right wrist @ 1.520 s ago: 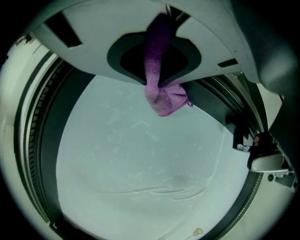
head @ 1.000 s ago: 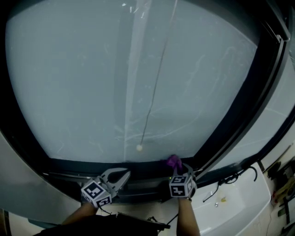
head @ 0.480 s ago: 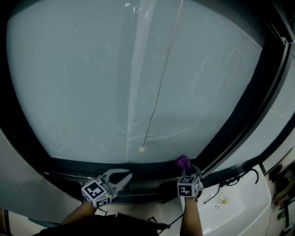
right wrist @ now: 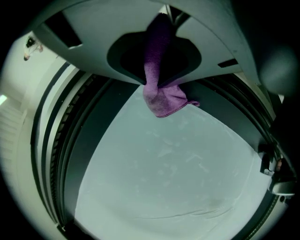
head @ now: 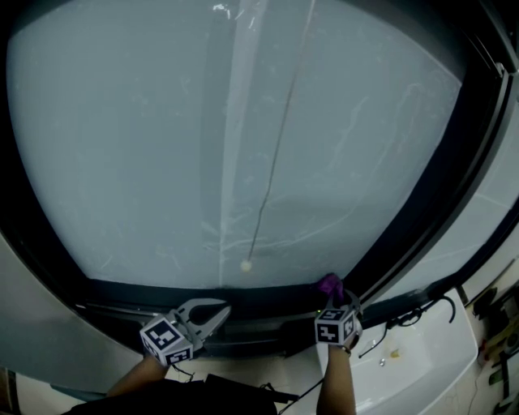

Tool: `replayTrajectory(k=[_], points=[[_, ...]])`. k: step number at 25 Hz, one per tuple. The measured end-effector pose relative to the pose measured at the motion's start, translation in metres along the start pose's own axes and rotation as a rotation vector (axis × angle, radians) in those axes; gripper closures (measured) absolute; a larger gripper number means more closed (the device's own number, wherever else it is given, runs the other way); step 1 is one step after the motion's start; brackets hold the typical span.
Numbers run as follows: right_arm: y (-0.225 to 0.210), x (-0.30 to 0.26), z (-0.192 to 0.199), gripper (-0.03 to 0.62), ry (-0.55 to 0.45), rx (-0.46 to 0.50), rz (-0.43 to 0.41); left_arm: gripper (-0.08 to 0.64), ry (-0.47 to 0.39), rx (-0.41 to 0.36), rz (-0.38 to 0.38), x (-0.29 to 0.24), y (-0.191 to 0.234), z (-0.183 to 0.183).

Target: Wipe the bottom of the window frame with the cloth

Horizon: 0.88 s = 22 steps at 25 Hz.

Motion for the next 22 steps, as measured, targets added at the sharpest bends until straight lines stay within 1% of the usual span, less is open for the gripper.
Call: replayTrajectory(k=[3, 5, 7, 11, 14, 16, 20, 22], points=[[-0.006, -0.002, 0.001, 0.518, 0.002, 0.057, 0.047, 0.558, -0.006, -0.019, -0.024, 0.0, 0.003, 0.002], [-0.009, -0.003, 0.0, 0.518, 0.0, 0.067, 0.057, 0.558, 0.007, -0.051, -0.03, -0.001, 0.002, 0.003], [-0.012, -0.005, 0.002, 0.518, 0.002, 0.048, 0.062, 0.558, 0.014, -0.056, -0.031, -0.002, 0.002, 0.003], [-0.017, -0.007, 0.002, 0.518, 0.009, 0.023, 0.073, 0.558, 0.02, -0.028, -0.013, -0.002, 0.001, 0.002], [-0.022, -0.01, 0.009, 0.518, 0.026, -0.002, 0.102, 0.558, 0.023, -0.025, -0.005, -0.002, -0.001, 0.002], [-0.025, -0.01, 0.011, 0.518, 0.034, -0.011, 0.119, 0.558, 0.021, -0.038, -0.006, -0.002, -0.001, 0.002], [-0.03, -0.008, 0.009, 0.518, 0.031, -0.026, 0.135, 0.558, 0.052, -0.11, -0.014, -0.002, -0.001, 0.005], [-0.032, -0.006, 0.013, 0.518, 0.041, -0.041, 0.147, 0.558, 0.058, -0.103, -0.003, -0.003, 0.0, 0.004]])
Point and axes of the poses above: the fingertips, and each gripper's own axes: x backward along the fingers, y to its left, z out of its underside, the point moved 1 cm from there along x, backward along the fingers, and after that the axes turned 4 degrees about -x, right-handed, at the moved point
